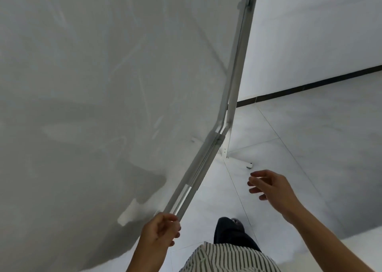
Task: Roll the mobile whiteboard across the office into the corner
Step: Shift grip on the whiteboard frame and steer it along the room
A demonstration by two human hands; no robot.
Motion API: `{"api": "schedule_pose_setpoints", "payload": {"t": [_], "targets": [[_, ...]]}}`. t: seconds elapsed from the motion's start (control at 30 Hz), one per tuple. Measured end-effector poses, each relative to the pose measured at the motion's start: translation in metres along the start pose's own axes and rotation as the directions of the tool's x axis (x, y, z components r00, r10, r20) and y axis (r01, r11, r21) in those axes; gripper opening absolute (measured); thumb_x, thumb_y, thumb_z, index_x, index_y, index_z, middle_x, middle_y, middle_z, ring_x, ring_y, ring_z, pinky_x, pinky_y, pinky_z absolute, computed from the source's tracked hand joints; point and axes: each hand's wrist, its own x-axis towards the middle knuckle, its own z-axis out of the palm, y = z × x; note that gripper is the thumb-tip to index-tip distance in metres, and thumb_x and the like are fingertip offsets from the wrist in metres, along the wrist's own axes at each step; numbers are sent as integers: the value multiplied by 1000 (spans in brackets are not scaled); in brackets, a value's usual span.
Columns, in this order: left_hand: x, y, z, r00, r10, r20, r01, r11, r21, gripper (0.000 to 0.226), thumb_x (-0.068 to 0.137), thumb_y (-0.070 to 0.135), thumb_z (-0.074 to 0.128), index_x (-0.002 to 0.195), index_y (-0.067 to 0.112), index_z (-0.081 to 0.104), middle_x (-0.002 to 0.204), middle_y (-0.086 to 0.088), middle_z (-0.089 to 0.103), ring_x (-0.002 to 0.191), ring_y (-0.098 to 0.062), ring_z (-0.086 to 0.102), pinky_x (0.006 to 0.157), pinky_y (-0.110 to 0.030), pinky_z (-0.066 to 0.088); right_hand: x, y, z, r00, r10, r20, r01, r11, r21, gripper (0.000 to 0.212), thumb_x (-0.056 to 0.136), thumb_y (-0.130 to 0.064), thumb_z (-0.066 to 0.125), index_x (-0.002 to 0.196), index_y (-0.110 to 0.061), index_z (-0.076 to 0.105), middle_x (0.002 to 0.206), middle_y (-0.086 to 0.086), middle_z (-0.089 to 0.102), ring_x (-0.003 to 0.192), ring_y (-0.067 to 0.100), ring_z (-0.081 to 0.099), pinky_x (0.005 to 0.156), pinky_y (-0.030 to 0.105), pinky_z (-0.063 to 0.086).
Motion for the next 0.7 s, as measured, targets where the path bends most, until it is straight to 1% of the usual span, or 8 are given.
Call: {"api": "schedule_pose_setpoints", "payload": {"t": [0.1,0.2,0.3,0.37,0.47,0.53,0.63,0.7], "targets": [[22,19,18,1000,9,-22,-8,1000,13,55,42,44,68,84,7,67,63,-5,72,59,-14,66,59,-29,50,39,-8,-19,1000,-3,10,3,1000,1,17,90,-22,62,104,-13,66,87,1,76,75,14,73,65,31,55],[51,41,44,999,4,-49,-3,1000,14,50,46,38,70,84,6,66,63,-7,71,59,-15,64,57,-27,49,86,-18,-46,1000,-8,12,8,1000,-1,20,90,-23,62,106,-11,65,88,3,75,77,16,73,64,30,54],[89,71,79,996,12,-88,-11,1000,22,52,45,41,70,82,6,66,65,-9,70,61,-16,65,56,-27,49,149,-36,-75,999,-23,30,23,1000,-16,22,90,-22,63,108,-9,65,88,4,75,79,18,73,63,29,53],[119,92,109,994,16,-106,-13,999,29,48,48,40,71,83,7,66,66,-8,71,65,-18,66,58,-28,50,196,-52,-95,997,-52,64,54,998,-35,22,90,-21,62,108,-9,64,90,5,75,80,19,73,62,27,51],[166,126,159,991,7,-133,-5,1000,14,50,51,44,70,87,10,67,71,-8,73,68,-17,68,62,-29,51,270,-83,-128,987,-85,139,96,992,-80,21,90,-20,62,108,-10,64,90,4,75,80,19,72,62,27,50],[188,148,193,983,11,-183,-16,1000,-22,37,62,33,70,89,9,67,73,-10,74,71,-21,68,65,-30,52,311,-103,-149,971,-117,209,149,978,-147,22,88,-23,64,107,-12,65,87,2,75,77,17,73,63,30,53],[214,174,231,962,9,-271,-29,997,-70,16,78,16,69,91,7,67,79,-17,75,73,-25,68,67,-33,53,361,-127,-171,941,-211,264,287,912,-294,28,85,-33,65,109,-18,65,86,-4,74,74,11,72,73,36,57],[224,185,246,948,-23,-316,-3,996,-84,5,87,3,65,91,4,66,75,-16,75,73,-28,67,67,-36,52,388,-146,-174,899,-296,321,406,838,-364,40,84,-42,64,119,-23,60,98,-11,70,78,9,70,78,33,56]]}}
